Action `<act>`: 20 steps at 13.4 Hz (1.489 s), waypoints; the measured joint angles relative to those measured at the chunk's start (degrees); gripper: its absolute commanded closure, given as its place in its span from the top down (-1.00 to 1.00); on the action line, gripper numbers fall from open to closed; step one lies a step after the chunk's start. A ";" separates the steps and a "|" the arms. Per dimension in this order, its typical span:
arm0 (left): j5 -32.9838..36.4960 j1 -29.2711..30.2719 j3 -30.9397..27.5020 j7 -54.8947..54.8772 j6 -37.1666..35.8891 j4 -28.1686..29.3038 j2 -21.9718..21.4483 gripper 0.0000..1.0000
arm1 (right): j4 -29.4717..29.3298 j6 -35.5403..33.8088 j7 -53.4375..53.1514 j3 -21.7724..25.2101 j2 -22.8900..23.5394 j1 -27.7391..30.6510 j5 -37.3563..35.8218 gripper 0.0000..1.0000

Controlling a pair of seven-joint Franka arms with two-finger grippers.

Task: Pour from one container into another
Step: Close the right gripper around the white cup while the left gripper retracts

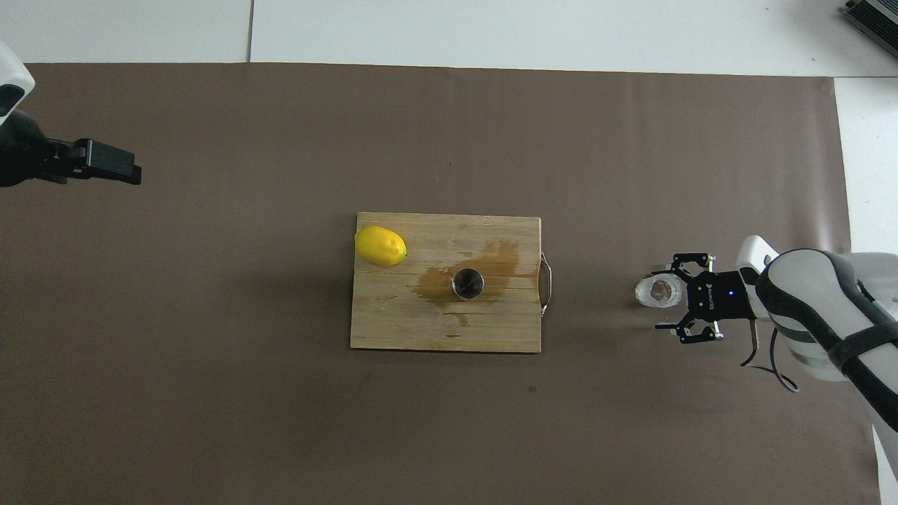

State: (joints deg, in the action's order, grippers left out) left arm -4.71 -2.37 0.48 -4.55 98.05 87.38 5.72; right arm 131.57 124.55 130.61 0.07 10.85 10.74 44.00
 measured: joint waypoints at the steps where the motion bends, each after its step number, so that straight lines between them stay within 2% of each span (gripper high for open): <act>1: 0.03 -0.17 0.13 -0.53 -0.95 0.00 -0.59 1.00 | 0.01 0.00 0.00 0.00 0.00 0.00 0.24 0.61; 4: 0.22 -0.27 0.39 -1.02 -2.64 0.00 -1.61 1.00 | -0.17 0.06 0.00 0.00 -0.05 0.00 1.01 0.02; 5: 0.23 -0.26 0.40 -1.09 -2.69 0.00 -1.66 1.00 | -0.17 0.06 0.00 0.00 -0.07 0.00 1.02 -0.12; 8: 0.71 -0.27 0.49 -1.52 -2.76 0.00 -1.67 1.00 | -0.24 0.08 0.00 -0.01 -0.31 -0.01 1.16 -0.34; 14: 5.05 -0.49 0.95 -2.48 -5.59 -0.01 -1.78 1.00 | -0.35 0.08 -0.96 -0.65 -0.82 -0.16 2.19 -0.39; 17: 5.26 -0.61 0.94 -2.48 -8.94 -0.02 -2.34 1.00 | -0.73 0.08 -4.95 -1.19 -2.74 -1.92 2.20 -0.39; 20: 5.24 -0.65 0.87 -2.48 -9.04 -0.03 -3.69 1.00 | -1.24 0.09 -10.99 -1.34 -5.19 -4.78 2.20 -0.39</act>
State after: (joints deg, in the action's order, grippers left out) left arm 0.53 -3.02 1.35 -7.03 89.01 87.35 2.03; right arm 130.33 124.64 119.61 -1.27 5.66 5.95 46.21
